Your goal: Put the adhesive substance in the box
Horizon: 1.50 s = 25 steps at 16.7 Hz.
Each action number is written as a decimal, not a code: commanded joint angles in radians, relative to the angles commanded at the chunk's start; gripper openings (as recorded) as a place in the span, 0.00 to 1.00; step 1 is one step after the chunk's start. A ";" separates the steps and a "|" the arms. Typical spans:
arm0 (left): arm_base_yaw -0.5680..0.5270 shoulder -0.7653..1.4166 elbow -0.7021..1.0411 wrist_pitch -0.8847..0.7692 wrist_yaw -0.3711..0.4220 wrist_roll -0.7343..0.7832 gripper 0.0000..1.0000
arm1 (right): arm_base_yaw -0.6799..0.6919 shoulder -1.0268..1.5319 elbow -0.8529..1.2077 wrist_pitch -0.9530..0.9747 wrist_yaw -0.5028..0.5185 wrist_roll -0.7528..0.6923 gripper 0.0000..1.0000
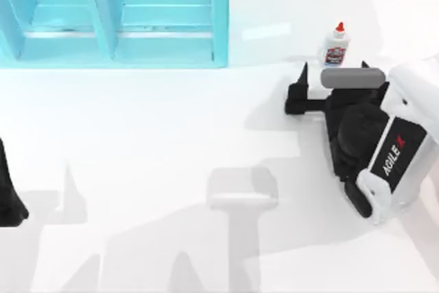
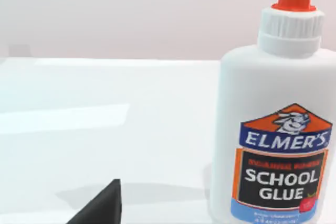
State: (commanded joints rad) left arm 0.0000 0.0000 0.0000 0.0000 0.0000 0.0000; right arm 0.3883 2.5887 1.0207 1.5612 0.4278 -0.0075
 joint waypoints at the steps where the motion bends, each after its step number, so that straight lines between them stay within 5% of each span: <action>1: 0.000 0.000 0.000 0.000 0.000 0.000 1.00 | -0.010 0.012 0.048 -0.034 -0.010 0.000 1.00; 11: 0.000 0.000 0.000 0.000 0.000 0.000 1.00 | -0.064 0.065 0.277 -0.211 -0.063 -0.002 1.00; 24: 0.000 0.000 0.000 0.000 0.000 0.000 1.00 | -0.064 0.065 0.277 -0.211 -0.063 -0.002 0.02; 25: 0.000 0.000 0.000 0.000 0.000 0.000 1.00 | -0.064 0.065 0.277 -0.211 -0.063 -0.002 0.00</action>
State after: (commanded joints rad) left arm 0.0000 0.0000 0.0000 0.0000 0.0000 0.0000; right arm 0.3245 2.6534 1.2976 1.3506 0.3649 -0.0092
